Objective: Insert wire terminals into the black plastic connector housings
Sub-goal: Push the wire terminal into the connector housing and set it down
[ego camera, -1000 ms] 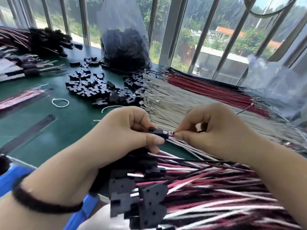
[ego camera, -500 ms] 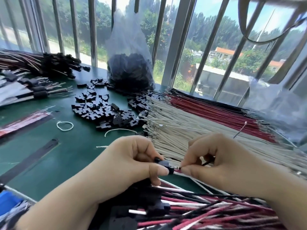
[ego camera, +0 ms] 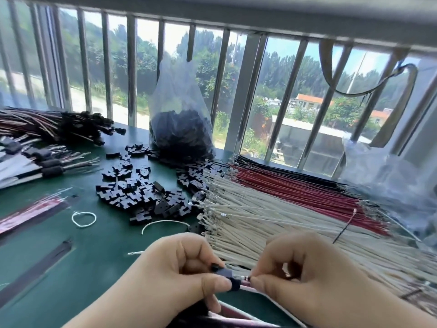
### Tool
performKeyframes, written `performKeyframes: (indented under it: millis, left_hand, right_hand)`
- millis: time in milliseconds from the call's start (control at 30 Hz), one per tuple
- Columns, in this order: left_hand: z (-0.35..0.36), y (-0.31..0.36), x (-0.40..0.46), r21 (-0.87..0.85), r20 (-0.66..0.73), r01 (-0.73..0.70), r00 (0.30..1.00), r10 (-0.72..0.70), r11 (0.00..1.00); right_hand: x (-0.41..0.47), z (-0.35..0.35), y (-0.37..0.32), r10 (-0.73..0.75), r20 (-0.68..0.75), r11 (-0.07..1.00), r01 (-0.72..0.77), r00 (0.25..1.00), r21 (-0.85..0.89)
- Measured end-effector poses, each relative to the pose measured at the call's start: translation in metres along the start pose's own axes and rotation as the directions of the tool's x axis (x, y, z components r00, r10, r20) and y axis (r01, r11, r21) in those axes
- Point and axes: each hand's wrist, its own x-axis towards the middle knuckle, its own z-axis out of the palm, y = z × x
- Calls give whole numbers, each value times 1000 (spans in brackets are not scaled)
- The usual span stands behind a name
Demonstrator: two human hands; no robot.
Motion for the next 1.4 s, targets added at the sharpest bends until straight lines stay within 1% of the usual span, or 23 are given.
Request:
performKeyframes:
  millis: [67, 167, 267, 367, 500, 533, 700, 833, 900, 1033, 1100, 1167, 1233, 1267, 1333, 1400]
  left_hand:
    - [0, 0, 0, -27, 9, 7, 1000, -7, 1000]
    - [1, 3, 0, -86, 17, 10, 1000, -8, 996]
    - [2, 6, 0, -81, 26, 7, 1000, -5, 997]
    - [2, 8, -1, -54, 43, 6, 999, -4, 999]
    - [3, 9, -1, -95, 37, -5, 999, 9, 995]
    - [2, 9, -1, -101, 39, -7, 999, 11, 995]
    - [2, 8, -1, -93, 53, 1, 999, 3, 996]
    - [2, 7, -2, -93, 57, -8, 998, 13, 996]
    - [3, 7, -2, -95, 44, -19, 999, 24, 995]
    - [3, 6, -1, -91, 1, -33, 999, 33, 995]
    - [3, 5, -1, -76, -12, -33, 999, 32, 997]
    - [4, 5, -2, -75, -33, -33, 999, 31, 997]
    - [5, 6, -1, -71, -45, -44, 998, 41, 997]
    - [6, 7, -1, -59, -60, -47, 997, 44, 997]
    - [5, 8, 0, -22, -107, -47, 993, 45, 999]
    - [5, 8, 0, 6, -132, -43, 990, 44, 999]
  right_hand:
    - [-1, 1, -1, -12, -35, 1000, 12, 999, 7]
    - [0, -3, -4, 25, 10, 996, -26, 1000, 90]
    - [1, -4, -6, 26, 10, 996, -27, 1000, 87]
    - [1, -3, -7, 1, 6, 999, -1, 1000, 38]
    - [-1, -9, -10, 15, 52, 995, -20, 999, 94]
    - [-1, -9, -10, 17, 48, 996, -21, 999, 84]
    - [-7, -4, -7, -98, -67, 983, 87, 993, -162]
    - [-12, 0, -8, -216, -134, 901, 144, 967, -410]
    - [-13, 3, -9, -263, -158, 882, 171, 952, -438]
    - [-12, 11, -6, -258, -192, 912, 173, 947, -373]
    - [-9, 15, -3, -238, -187, 947, 185, 953, -263]
    - [-4, 14, 0, -186, -160, 978, 167, 969, -124]
    - [1, 8, 2, -134, -100, 991, 135, 986, 0]
    - [3, 5, 3, -116, -64, 992, 119, 991, 35]
    - [4, 2, 6, -94, -35, 995, 95, 995, 22]
    - [3, 2, 9, -76, -79, 996, 73, 994, -45]
